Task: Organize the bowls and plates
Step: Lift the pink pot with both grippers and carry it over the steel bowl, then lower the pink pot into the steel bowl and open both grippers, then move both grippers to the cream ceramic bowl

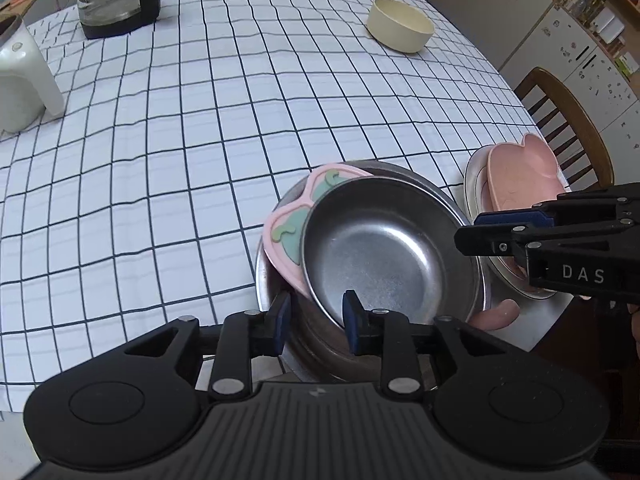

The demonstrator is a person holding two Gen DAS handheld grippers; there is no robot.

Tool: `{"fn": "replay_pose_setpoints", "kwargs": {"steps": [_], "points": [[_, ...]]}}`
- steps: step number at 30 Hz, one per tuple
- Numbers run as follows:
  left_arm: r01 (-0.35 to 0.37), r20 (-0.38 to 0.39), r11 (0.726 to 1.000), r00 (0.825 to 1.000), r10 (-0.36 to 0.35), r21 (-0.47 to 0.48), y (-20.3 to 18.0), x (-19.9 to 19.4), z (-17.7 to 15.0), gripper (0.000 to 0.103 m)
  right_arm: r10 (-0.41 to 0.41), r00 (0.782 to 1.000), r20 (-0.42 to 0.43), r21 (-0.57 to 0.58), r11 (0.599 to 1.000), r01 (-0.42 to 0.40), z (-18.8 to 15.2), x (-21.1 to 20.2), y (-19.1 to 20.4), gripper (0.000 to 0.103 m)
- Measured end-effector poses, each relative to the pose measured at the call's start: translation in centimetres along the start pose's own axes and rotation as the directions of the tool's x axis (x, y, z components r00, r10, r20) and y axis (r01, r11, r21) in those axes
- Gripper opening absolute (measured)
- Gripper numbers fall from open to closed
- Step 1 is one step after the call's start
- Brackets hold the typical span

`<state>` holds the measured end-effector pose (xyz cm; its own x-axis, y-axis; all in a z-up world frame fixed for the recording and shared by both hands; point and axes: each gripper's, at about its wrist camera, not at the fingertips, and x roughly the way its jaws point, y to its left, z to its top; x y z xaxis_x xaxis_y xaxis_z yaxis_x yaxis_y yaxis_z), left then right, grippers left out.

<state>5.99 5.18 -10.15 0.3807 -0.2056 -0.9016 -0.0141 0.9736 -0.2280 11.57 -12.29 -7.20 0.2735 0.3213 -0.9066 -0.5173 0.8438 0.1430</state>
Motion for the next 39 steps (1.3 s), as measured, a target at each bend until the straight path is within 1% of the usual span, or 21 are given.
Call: {"fn": "replay_pose_setpoints", "kwargs": {"steps": [2,7,9,10,11,12,13,15,18,20,22,23,25,27,29,32,33,35,36,37,39], "points": [[0.001,0.012,1.0,1.0,-0.001,0.001,0.2,-0.6,0.0,0.028,-0.002,1.0,0.01,-0.007,1.0,0.002,0.0,-0.4,0.1,0.026],[-0.002,0.06,1.0,0.998,0.002,0.006,0.4,-2.1,0.5,0.029,0.005,1.0,0.025,-0.012,1.0,-0.005,0.3,-1.1,0.1,0.03],[0.002,0.088,1.0,0.996,-0.003,0.008,0.3,-2.6,0.9,0.039,0.01,0.999,0.032,-0.013,1.0,-0.01,0.4,-1.5,0.0,0.031],[0.004,0.107,1.0,0.994,-0.005,0.005,0.3,-3.0,1.1,0.057,0.012,0.999,0.036,-0.014,1.0,-0.011,0.5,-1.7,0.0,0.032],[0.005,0.132,1.0,0.991,-0.005,0.001,0.2,-3.3,1.3,0.073,0.012,0.999,0.041,-0.015,1.0,-0.011,0.6,-1.9,-0.1,0.032],[0.007,0.163,1.0,0.987,-0.006,-0.004,0.2,-3.8,1.5,0.074,0.011,0.999,0.048,-0.016,1.0,-0.011,0.8,-2.2,-0.1,0.033],[0.011,0.185,1.0,0.983,-0.01,-0.003,0.1,-4.1,1.8,0.074,0.01,0.998,0.054,-0.017,1.0,-0.009,0.9,-2.4,-0.2,0.034],[0.017,0.202,1.0,0.979,-0.017,0.0,-0.3,-4.5,2.7,0.074,0.01,0.998,0.068,-0.022,1.0,-0.009,1.3,-2.9,-0.4,0.036],[0.021,0.232,1.0,0.972,-0.021,0.004,-0.8,-4.8,3.9,0.074,0.009,0.996,0.094,-0.023,1.0,-0.007,2.0,-3.7,-1.0,0.043],[0.02,0.25,1.0,0.968,-0.022,0.011,-1.2,-5.0,4.8,0.075,0.004,0.993,0.118,-0.02,1.0,-0.002,2.5,-4.3,-1.4,0.051],[0.011,0.273,1.0,0.962,-0.015,0.017,-1.6,-5.2,5.8,0.075,0.008,0.99,0.143,-0.013,1.0,-0.006,3.1,-4.8,-2.0,0.056],[0.008,0.285,1.0,0.959,-0.013,0.02,-1.8,-5.2,6.3,0.075,0.008,0.988,0.152,-0.01,1.0,-0.007,3.4,-5.1,-2.3,0.063],[0.001,0.309,0.999,0.951,-0.012,0.034,-2.4,-5.4,7.3,0.075,-0.001,0.984,0.176,-0.005,1.0,0.001,3.9,-5.5,-3.0,0.071],[-0.01,0.334,0.999,0.943,-0.007,0.049,-3.0,-5.4,8.4,0.077,-0.003,0.981,0.196,-0.006,1.0,0.004,4.5,-5.9,-3.7,0.072],[-0.02,0.363,0.998,0.932,-0.002,0.057,-3.7,-5.3,9.5,0.079,-0.005,0.977,0.213,0.001,1.0,0.005,5.1,-6.2,-4.5,0.078],[-0.018,0.389,0.997,0.921,-0.011,0.071,-4.6,-5.1,11.4,0.079,-0.021,0.969,0.247,0.002,1.0,0.021,6.0,-6.7,-5.7,0.084],[-0.016,0.392,0.997,0.92,-0.014,0.073,-4.9,-4.9,12.1,0.08,-0.025,0.966,0.256,0.004,1.0,0.025,6.4,-6.9,-6.3,0.086],[-0.011,0.398,0.997,0.917,-0.022,0.079,-5.5,-4.3,13.5,0.08,-0.04,0.961,0.274,0.01,0.999,0.039,7.2,-7.1,-7.2,0.096],[-0.009,0.399,0.997,0.917,-0.024,0.081,-5.8,-4.0,14.2,0.08,-0.049,0.957,0.285,0.012,0.999,0.048,7.7,-7.2,-7.8,0.099],[-0.01,0.398,0.997,0.917,-0.023,0.081,-6.1,-3.6,14.9,0.08,-0.06,0.954,0.295,0.013,0.998,0.059,8.0,-7.3,-8.2,0.101],[-0.009,0.391,0.997,0.92,-0.022,0.078,-6.6,-2.7,16.4,0.08,-0.076,0.948,0.309,0.015,0.997,0.075,9.0,-7.2,-9.3,0.101]]}}
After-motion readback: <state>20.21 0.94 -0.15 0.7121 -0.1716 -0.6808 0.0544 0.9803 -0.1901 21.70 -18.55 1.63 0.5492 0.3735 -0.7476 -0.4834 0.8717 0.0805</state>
